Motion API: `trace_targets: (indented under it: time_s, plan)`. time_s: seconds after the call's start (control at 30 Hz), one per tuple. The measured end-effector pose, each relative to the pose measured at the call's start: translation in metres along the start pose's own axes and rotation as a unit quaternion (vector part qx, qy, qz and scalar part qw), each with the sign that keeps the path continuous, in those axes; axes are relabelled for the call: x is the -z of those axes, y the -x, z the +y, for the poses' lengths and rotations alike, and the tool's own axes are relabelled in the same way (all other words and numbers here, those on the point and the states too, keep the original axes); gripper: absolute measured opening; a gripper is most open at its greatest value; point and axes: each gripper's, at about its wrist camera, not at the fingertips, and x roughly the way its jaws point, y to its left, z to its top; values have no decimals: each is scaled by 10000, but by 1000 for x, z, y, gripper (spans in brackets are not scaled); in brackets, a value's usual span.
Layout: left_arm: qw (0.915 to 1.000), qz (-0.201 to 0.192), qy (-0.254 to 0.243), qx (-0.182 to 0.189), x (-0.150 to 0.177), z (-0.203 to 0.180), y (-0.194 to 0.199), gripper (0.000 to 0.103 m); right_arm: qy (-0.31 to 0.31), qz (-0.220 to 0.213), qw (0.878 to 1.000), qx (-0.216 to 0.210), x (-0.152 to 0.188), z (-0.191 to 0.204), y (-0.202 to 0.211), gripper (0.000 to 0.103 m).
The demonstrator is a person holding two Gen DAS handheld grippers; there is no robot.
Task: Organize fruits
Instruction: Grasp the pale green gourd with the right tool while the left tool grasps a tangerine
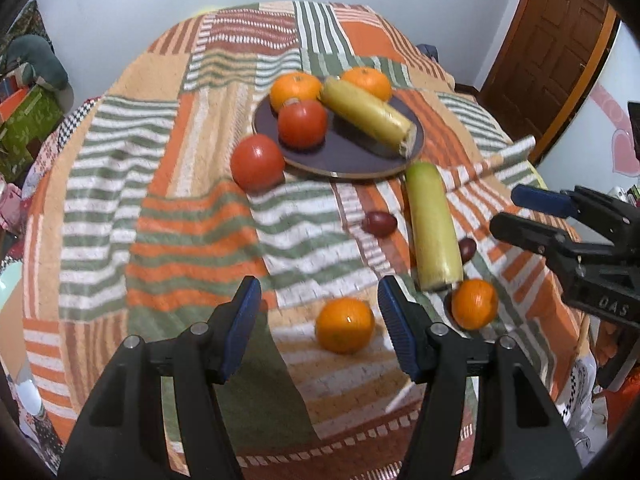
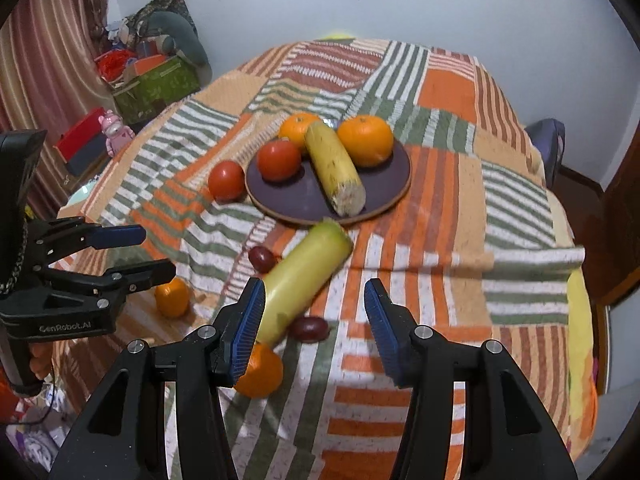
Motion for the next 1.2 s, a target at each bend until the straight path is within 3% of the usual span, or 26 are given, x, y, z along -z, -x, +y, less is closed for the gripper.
trace_targets:
  time_s: [0.4, 0.6, 0.8, 1.0, 1.2]
  plan:
    - [9997, 185, -164, -24, 16, -9, -22, 60, -120, 327, 9992, -221, -5, 0, -38, 48]
    - [9997, 192, -71, 162, 16, -6, -27, 45, -214, 510, 9976, -411, -13, 2, -55, 49]
    - [9995, 153, -73, 264, 16, -6, -24, 35, -195, 630, 9970, -413, -13, 4, -63, 56]
    - [9996, 121, -132, 206, 16, -8, -21, 35, -431, 808, 9939, -613, -14, -2, -73, 58]
    - [9998, 41, -62, 181, 13, -3, -15, 35, -405, 680, 9950, -606, -10, -1, -67, 54]
